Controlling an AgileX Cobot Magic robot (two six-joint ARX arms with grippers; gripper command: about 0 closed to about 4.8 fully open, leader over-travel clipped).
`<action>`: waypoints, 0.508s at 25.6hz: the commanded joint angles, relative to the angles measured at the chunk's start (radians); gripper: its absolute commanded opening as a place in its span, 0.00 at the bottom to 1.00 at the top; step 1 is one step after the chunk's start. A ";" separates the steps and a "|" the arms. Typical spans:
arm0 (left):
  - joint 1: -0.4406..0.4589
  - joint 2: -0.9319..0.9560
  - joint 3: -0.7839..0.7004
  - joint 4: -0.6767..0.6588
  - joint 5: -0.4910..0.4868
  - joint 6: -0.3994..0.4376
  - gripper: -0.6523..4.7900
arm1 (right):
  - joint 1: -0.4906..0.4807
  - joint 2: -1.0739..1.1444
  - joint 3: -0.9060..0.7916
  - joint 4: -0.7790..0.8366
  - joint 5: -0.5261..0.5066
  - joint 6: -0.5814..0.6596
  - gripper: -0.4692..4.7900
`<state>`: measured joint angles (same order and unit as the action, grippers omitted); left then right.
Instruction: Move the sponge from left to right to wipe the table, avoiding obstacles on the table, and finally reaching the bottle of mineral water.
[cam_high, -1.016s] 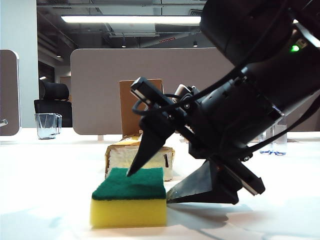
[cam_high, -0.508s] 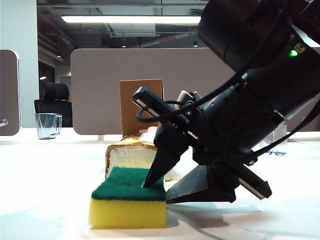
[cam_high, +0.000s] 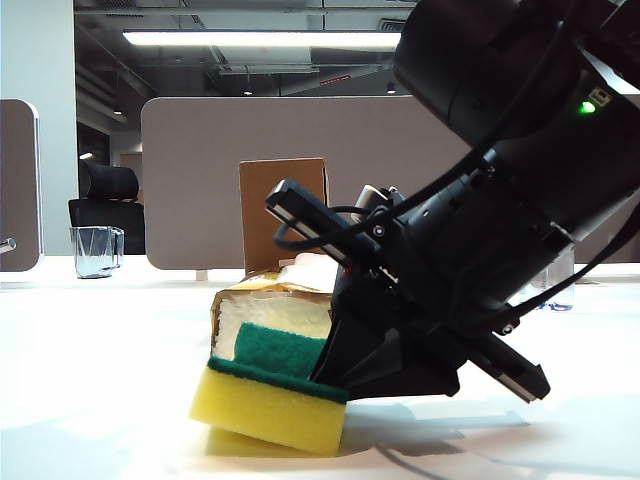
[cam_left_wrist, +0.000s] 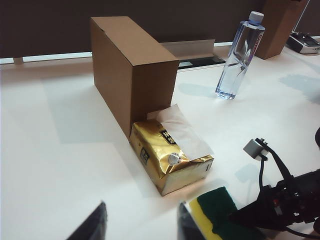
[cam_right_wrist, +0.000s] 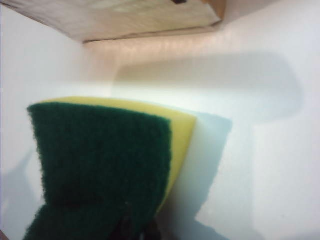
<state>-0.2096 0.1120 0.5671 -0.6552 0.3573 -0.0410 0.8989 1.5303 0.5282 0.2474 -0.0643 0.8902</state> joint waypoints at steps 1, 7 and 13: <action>-0.002 -0.002 0.007 0.006 0.002 0.004 0.45 | 0.000 0.010 -0.013 -0.095 0.031 -0.004 0.08; -0.002 -0.002 0.007 0.006 0.002 0.004 0.45 | -0.002 0.009 -0.013 -0.117 0.048 -0.004 0.08; -0.002 -0.006 0.013 0.014 0.003 0.004 0.45 | -0.002 0.007 -0.013 -0.176 0.055 -0.012 0.08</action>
<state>-0.2096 0.1055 0.5678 -0.6540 0.3569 -0.0410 0.8993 1.5269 0.5316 0.2146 -0.0452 0.8867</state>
